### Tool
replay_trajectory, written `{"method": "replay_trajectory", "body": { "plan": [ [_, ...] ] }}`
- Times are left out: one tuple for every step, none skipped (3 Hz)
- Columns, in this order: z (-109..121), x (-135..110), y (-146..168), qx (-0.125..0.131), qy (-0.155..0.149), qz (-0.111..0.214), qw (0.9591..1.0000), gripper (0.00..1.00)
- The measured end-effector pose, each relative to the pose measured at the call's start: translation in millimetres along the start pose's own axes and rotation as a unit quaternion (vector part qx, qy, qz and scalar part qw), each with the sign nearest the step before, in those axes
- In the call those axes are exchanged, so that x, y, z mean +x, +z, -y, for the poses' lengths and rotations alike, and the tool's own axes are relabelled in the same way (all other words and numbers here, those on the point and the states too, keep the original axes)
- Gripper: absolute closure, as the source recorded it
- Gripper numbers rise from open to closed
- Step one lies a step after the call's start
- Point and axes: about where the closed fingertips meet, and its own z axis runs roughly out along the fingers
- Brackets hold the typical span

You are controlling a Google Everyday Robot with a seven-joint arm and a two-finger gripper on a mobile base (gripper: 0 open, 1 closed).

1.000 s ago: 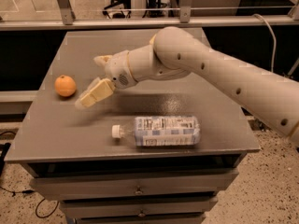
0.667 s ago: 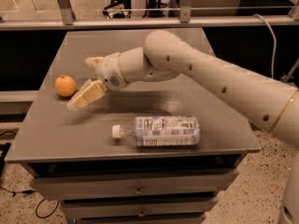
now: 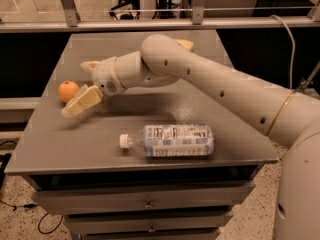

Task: Move orange near sponge

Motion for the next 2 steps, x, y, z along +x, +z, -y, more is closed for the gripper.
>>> {"method": "replay_trajectory", "body": {
  "plan": [
    [-0.5, 2.5, 8.3, -0.003, 0.004, 0.005, 1.0000, 0.15],
    [-2.7, 6.4, 11.8, -0.002, 0.012, 0.007, 0.9999, 0.46]
  ]
}}
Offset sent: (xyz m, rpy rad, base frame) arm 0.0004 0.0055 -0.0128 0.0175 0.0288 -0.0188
